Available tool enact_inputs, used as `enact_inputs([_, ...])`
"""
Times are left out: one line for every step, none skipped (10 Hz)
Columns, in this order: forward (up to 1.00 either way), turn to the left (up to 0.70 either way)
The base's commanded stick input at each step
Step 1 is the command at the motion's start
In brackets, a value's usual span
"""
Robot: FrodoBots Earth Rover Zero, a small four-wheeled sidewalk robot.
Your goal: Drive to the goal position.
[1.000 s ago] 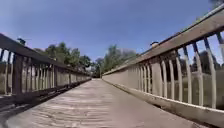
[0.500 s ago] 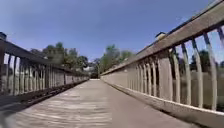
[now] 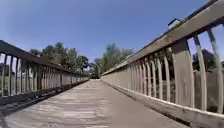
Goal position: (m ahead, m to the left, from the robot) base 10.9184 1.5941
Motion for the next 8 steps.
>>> enact_inputs([0.70, 0.14])
enact_inputs([0.70, 0.14])
enact_inputs([0.70, 0.14])
enact_inputs([0.70, 0.14])
enact_inputs([0.70, 0.14])
enact_inputs([0.70, 0.14])
enact_inputs([0.70, 0.13])
enact_inputs([0.70, 0.10])
